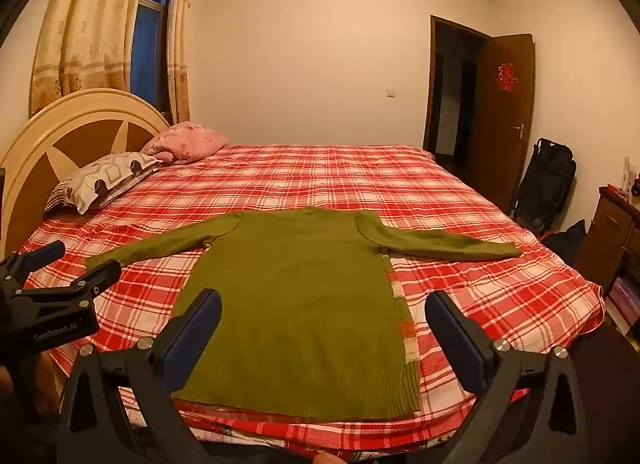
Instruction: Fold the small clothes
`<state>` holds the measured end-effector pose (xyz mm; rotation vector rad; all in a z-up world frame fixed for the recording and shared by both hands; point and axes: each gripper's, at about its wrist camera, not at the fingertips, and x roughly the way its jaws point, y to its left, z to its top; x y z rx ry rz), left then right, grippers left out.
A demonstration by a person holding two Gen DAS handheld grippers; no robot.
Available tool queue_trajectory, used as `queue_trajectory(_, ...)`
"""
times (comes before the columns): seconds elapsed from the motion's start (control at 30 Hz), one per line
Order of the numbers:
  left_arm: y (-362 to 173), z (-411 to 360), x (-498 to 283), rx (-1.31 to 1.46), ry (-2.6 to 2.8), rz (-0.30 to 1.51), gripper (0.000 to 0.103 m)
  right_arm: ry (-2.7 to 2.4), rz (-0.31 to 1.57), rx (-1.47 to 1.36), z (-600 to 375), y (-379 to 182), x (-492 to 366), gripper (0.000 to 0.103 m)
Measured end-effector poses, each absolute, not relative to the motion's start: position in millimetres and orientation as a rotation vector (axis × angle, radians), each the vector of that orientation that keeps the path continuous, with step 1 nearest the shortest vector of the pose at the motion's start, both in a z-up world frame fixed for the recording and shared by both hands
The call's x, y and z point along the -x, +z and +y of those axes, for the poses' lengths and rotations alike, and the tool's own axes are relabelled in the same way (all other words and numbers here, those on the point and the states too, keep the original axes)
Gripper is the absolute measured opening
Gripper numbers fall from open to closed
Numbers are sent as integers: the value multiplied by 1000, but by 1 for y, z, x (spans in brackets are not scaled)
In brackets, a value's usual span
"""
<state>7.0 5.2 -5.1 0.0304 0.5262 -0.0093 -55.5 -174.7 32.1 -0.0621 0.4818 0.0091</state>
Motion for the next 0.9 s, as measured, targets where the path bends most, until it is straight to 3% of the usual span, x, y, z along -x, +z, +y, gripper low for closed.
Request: queue_trajectory(0.9, -9, 6, -10, -29, -10, 544, 103, 16, 492, 48, -178, 30, 53, 102)
